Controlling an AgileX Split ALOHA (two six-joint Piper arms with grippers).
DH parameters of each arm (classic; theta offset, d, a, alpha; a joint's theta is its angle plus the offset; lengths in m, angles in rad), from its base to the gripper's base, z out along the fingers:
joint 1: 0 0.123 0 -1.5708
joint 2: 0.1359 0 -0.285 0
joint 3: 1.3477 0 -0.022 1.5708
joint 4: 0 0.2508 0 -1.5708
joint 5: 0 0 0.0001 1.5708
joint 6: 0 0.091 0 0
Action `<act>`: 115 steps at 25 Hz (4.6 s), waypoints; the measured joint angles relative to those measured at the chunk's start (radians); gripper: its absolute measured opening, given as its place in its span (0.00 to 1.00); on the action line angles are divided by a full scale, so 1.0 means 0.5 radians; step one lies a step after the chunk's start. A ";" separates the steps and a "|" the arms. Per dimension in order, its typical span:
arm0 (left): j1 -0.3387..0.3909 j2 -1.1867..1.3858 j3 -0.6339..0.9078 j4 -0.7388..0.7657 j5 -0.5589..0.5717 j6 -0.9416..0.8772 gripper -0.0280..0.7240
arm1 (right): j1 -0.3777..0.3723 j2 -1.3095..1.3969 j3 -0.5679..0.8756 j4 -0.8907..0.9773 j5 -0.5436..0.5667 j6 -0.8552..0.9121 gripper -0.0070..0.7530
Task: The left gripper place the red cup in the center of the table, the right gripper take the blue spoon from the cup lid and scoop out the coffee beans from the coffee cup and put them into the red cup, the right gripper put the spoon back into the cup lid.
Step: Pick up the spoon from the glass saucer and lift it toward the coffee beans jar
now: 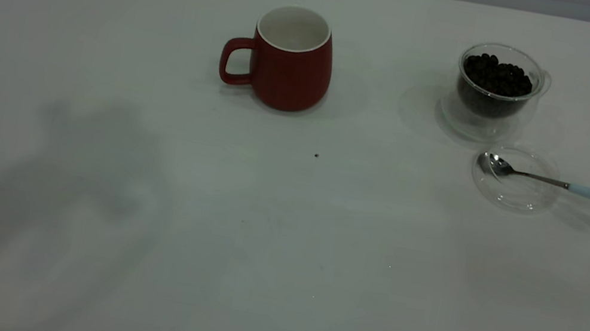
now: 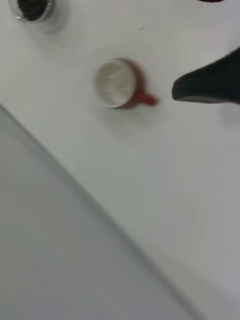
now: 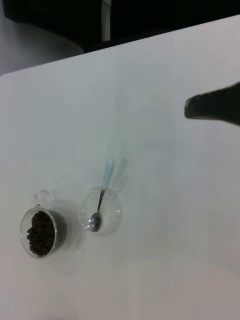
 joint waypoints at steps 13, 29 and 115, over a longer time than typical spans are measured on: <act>0.000 -0.499 0.222 0.362 0.578 -0.700 0.63 | 0.000 0.000 0.000 0.000 0.000 0.000 0.73; 0.000 -1.517 1.733 0.301 0.567 -1.029 0.63 | 0.000 0.000 0.000 0.000 0.000 0.000 0.73; 0.781 -2.731 1.976 0.292 0.527 -1.126 0.63 | 0.000 2.240 -0.006 1.516 -1.665 -0.990 0.77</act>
